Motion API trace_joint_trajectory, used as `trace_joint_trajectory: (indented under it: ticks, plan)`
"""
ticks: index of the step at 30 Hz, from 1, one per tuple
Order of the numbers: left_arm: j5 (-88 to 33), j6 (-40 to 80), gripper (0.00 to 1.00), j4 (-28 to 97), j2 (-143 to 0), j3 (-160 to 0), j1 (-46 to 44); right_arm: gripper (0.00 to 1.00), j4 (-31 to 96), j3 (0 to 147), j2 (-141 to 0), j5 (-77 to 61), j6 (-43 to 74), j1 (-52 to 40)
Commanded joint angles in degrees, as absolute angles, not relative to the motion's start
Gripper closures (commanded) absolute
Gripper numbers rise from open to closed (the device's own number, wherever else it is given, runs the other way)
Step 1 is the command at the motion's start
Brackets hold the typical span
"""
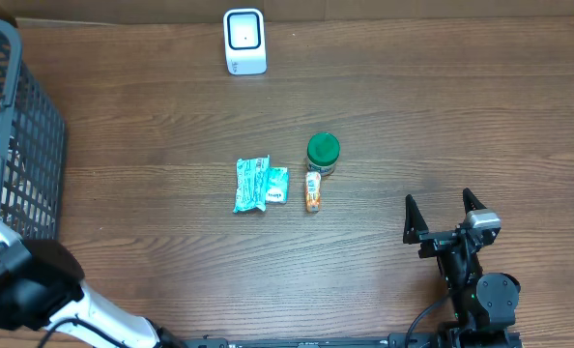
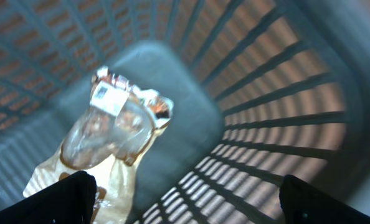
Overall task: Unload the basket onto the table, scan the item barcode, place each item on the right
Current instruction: 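Grasp clear dried-mushroom bag in basket with left gripper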
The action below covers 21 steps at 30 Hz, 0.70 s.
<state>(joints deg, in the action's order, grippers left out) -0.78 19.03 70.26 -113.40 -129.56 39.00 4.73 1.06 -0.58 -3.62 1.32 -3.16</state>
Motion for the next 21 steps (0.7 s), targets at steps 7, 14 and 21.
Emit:
trace_joint_trajectory:
  ticks: [7,14,21]
  plan:
    - [0.21,9.54,0.1,70.26,-121.58,-128.2,42.13,0.0,4.45,0.45,-0.16,-3.55,1.54,-3.53]
    - [3.64,8.97,0.12,68.95,-124.42,-122.85,42.22,0.0,4.45,0.45,-0.16,-3.55,1.54,-3.53]
    - [4.12,7.62,0.05,65.93,-124.55,-118.28,42.22,0.0,4.45,0.45,-0.16,-3.55,1.54,-3.53]
